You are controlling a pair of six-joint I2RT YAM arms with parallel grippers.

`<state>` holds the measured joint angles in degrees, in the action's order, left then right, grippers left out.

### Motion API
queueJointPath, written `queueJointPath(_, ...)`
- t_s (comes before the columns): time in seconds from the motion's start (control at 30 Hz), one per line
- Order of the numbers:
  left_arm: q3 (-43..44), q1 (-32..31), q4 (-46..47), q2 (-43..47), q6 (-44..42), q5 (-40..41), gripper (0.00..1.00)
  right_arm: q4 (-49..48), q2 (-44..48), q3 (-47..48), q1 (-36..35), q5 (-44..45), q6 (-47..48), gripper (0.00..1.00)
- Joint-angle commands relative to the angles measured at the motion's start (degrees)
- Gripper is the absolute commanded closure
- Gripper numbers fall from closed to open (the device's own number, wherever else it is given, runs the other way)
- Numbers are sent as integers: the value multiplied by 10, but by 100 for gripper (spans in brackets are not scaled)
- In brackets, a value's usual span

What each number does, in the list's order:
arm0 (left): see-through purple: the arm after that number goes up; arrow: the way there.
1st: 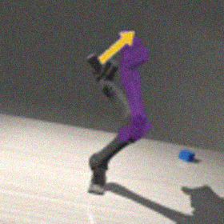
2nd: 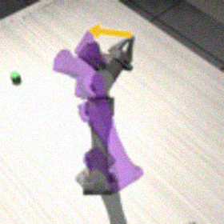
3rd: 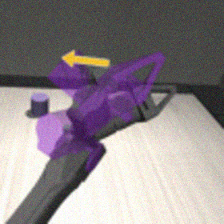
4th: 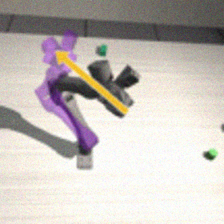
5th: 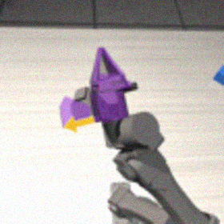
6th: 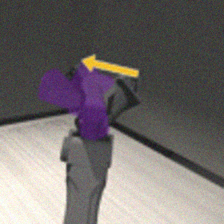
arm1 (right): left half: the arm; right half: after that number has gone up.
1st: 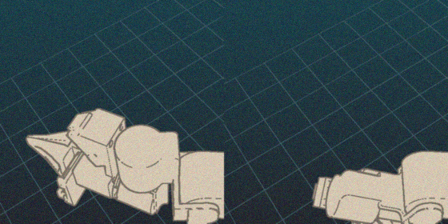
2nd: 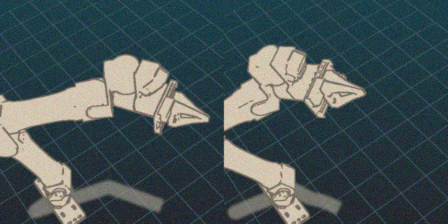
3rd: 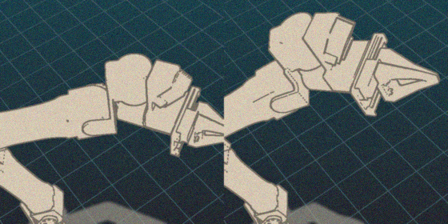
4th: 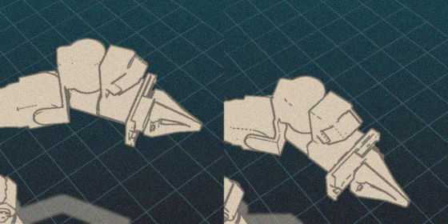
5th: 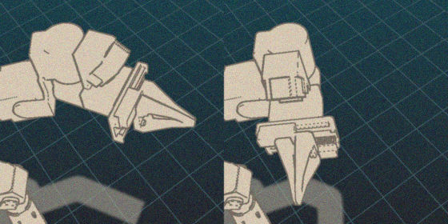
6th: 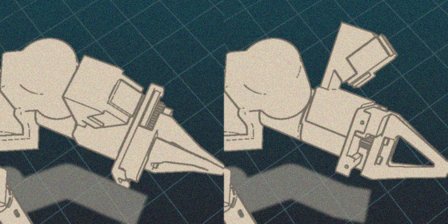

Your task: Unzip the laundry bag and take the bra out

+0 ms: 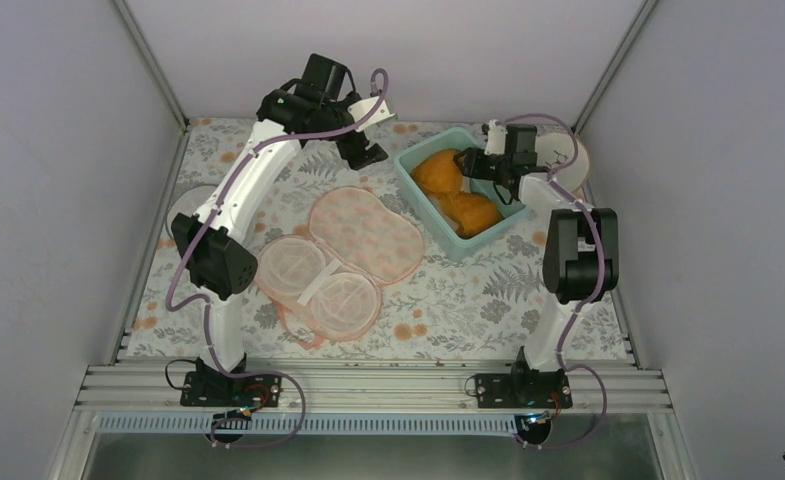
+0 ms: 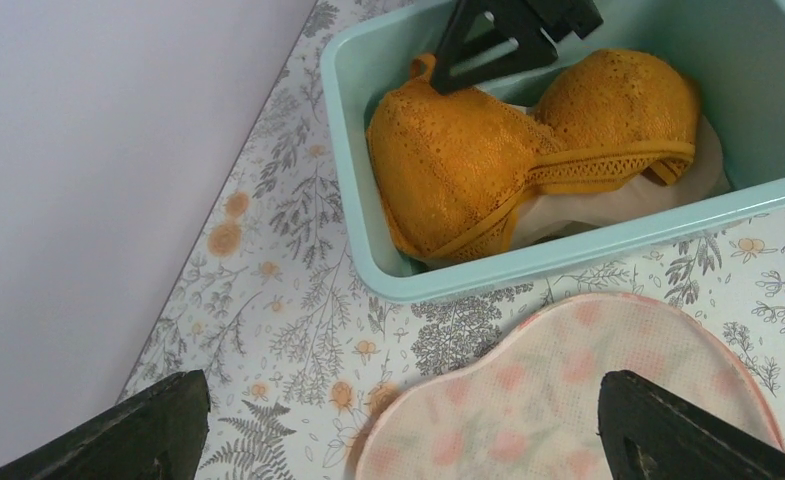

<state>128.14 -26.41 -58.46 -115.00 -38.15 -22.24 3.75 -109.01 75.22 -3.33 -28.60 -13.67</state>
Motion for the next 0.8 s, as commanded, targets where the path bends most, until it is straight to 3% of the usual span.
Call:
queueJointPath(0.0,-7,6,7,28,-2,-13,4,70,31,52,2,80,59,53)
queueJointPath(0.33,-86,37,27,85,-5,-7,4,166,100,66,-33,179,70,51)
queueJointPath(0.43,-126,55,38,116,-6,-11,4,170,94,60,-49,137,77,50)
queueJointPath(0.63,-254,97,47,195,-14,-6,4,225,27,98,-52,82,47,51)
queueJointPath(0.77,-356,134,55,255,-17,0,4,268,31,139,-82,136,58,52)
